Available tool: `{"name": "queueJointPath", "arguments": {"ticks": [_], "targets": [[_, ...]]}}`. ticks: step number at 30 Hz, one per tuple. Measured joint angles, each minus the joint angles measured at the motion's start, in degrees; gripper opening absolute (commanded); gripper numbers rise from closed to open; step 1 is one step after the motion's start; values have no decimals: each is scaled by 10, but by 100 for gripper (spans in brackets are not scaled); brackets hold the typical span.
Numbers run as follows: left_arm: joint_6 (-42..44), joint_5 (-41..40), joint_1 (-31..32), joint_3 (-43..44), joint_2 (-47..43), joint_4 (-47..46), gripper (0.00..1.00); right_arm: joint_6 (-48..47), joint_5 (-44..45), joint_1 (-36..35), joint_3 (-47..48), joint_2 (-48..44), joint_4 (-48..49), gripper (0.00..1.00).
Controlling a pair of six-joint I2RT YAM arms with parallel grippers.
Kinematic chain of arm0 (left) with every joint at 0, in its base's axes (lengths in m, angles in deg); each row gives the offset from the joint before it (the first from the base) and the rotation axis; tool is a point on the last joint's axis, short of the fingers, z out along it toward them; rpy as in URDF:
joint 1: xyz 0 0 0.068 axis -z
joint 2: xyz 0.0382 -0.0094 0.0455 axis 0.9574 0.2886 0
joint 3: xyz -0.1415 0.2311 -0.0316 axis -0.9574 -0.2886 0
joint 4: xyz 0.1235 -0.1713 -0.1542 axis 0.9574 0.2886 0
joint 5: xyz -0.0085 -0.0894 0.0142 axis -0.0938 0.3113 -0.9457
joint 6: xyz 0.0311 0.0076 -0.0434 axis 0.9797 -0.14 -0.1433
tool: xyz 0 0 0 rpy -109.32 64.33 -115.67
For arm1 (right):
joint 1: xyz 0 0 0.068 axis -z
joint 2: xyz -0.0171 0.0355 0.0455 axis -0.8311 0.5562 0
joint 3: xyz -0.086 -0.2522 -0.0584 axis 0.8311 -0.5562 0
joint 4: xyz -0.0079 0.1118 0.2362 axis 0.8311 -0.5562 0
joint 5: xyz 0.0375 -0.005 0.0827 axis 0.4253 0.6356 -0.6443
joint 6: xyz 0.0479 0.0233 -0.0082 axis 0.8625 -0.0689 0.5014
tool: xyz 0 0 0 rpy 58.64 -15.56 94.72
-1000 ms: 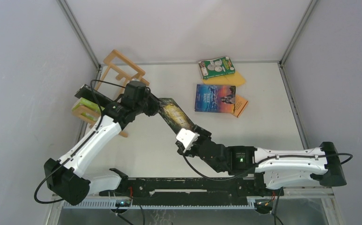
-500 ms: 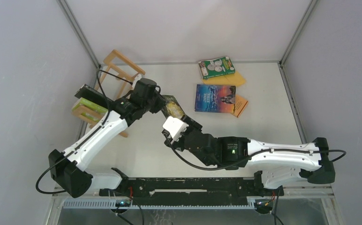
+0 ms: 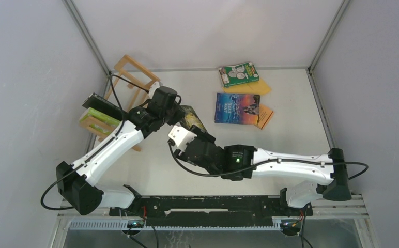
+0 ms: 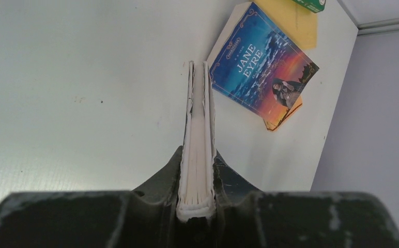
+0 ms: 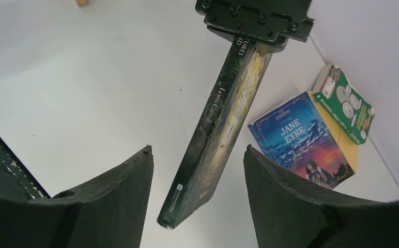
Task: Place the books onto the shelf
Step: Pick up the book from the center of the board.
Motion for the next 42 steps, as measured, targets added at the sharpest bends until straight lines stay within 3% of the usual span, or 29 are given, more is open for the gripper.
{"name": "queueJointPath", "arguments": {"ticks": [12,17,19,22,24,28,30,37,42], "targets": [[21,-17,10,23,0,22,0,27,-17,50,76,87,-63,70],[27,-20,13,28,0,26,0,38,-25,59,83,110,-83,62],[29,-23,13,28,0,27,0,41,-27,62,83,115,-89,51],[29,-28,13,28,0,28,0,47,-31,68,83,120,-97,17],[22,-40,13,29,0,35,0,57,-14,73,83,123,-100,0],[-9,-62,6,31,0,33,1,78,5,84,84,123,-84,0],[-11,-64,7,31,0,37,9,79,6,87,84,123,-84,0],[-1,-72,7,31,-3,55,60,74,-14,96,80,117,-83,0],[12,-72,1,31,-28,49,73,74,-55,113,50,109,-84,0]]}}
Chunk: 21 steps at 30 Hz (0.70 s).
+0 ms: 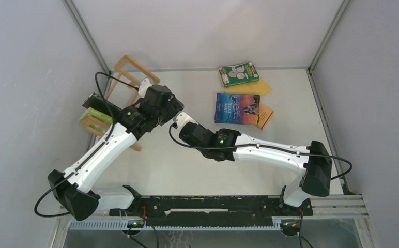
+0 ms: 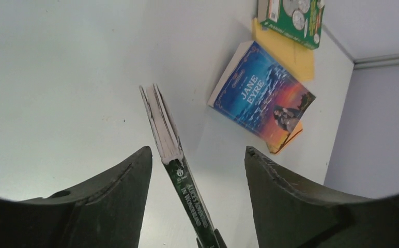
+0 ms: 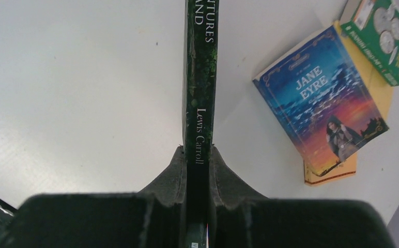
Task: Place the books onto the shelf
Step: Pick up the book from the center of the board.
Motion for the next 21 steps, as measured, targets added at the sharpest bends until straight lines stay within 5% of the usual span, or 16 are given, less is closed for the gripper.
{"name": "queueJointPath", "arguments": {"ticks": [10,21], "targets": [[71,-16,-50,56,-3,16,80,9,-52,40,-63,-16,4,0],[180,-36,-120,177,143,74,80,10,-91,135,-85,-58,34,0]]}}
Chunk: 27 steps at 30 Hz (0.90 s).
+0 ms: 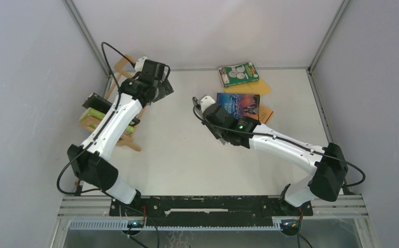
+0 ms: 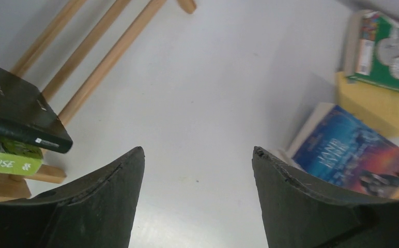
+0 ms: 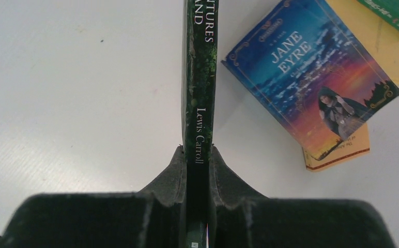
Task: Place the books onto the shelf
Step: Pick up the book from the center of the board, then move the shelf to the center of the board.
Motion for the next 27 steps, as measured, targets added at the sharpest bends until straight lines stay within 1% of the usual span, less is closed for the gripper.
{"name": "queueJointPath", "arguments": {"ticks": [3,6,10,14,27], "targets": [[16,1,-15,23,48,17,81,0,-14,32,-2,-14,3,0],[30,1,-27,63,102,37,81,0,-31,69,-2,-28,12,0],[53,-8,-40,137,174,66,81,2,-48,114,-2,-40,27,0],[78,-21,-52,177,221,79,82,12,-61,144,-2,-44,36,0],[126,-68,-110,184,303,77,83,40,-93,152,-2,-44,60,0]]}}
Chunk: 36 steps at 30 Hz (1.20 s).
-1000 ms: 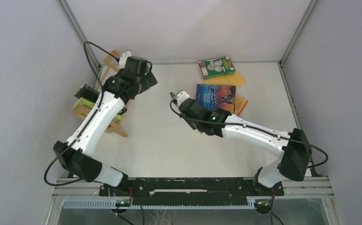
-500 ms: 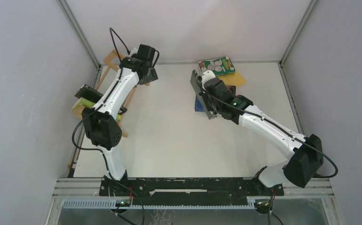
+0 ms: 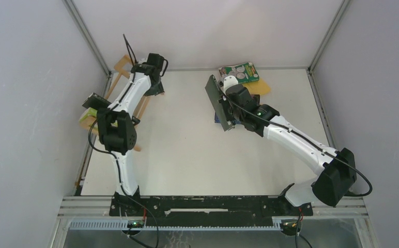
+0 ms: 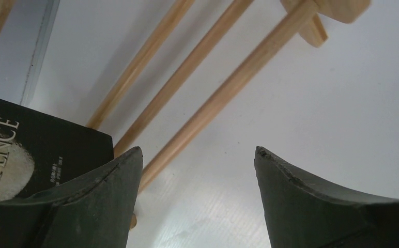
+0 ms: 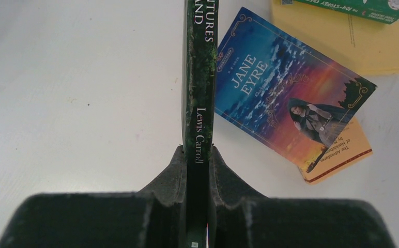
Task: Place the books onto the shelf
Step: Move the shelf to the center of the board.
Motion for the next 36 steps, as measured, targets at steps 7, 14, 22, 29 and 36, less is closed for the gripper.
{"name": "queueJointPath", "arguments": {"ticks": [7,14,22,29,36], "targets": [[18,-3,-25,1,30,-24,83,7,-6,4,0,1,14,0],[36,11,-29,25,79,-36,82,12,-15,10,0,13,26,0],[55,26,-30,37,108,-46,76,15,-21,18,0,39,35,0],[63,39,-39,37,125,-50,58,19,-23,19,0,52,37,0],[72,54,-46,37,126,-58,45,24,-23,20,1,63,44,0]]}}
